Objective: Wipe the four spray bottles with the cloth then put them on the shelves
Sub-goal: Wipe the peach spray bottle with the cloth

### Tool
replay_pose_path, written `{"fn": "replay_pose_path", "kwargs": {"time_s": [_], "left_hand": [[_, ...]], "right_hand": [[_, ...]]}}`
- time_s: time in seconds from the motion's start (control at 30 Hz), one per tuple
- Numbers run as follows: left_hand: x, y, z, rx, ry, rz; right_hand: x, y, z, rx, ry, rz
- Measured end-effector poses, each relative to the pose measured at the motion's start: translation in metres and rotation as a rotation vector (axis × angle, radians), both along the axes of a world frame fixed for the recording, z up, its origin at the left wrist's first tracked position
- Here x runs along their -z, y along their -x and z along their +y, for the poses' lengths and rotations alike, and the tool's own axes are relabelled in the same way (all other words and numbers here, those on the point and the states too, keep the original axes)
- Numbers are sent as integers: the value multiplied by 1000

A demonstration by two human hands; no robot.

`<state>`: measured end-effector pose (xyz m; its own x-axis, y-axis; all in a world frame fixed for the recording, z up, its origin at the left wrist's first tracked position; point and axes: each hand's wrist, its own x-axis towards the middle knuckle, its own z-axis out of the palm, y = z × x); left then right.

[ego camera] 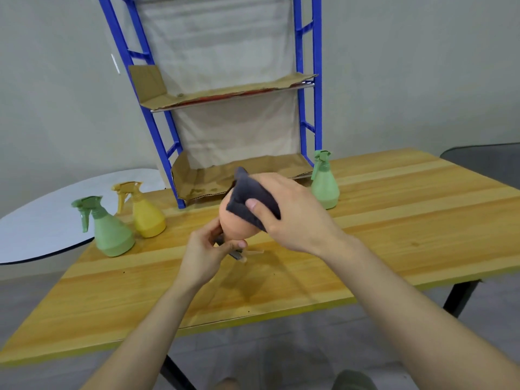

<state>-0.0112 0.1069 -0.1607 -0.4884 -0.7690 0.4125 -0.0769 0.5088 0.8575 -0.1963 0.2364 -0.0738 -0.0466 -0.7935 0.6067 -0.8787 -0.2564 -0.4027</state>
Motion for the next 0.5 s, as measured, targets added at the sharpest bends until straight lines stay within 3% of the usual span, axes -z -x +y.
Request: {"fn": "replay_pose_path", "kwargs": {"time_s": [0.2,0.4,0.5], "left_hand": [[2,6,4,1,-123,94],[-5,4,11,-38,-143,200],[-6,-3,6,-71,-158,233]], "right_hand": [[-18,-7,-6,-153,68,268],[-41,-2,-20,5,-14,99],[-18,0,-17,42,81,122]]}}
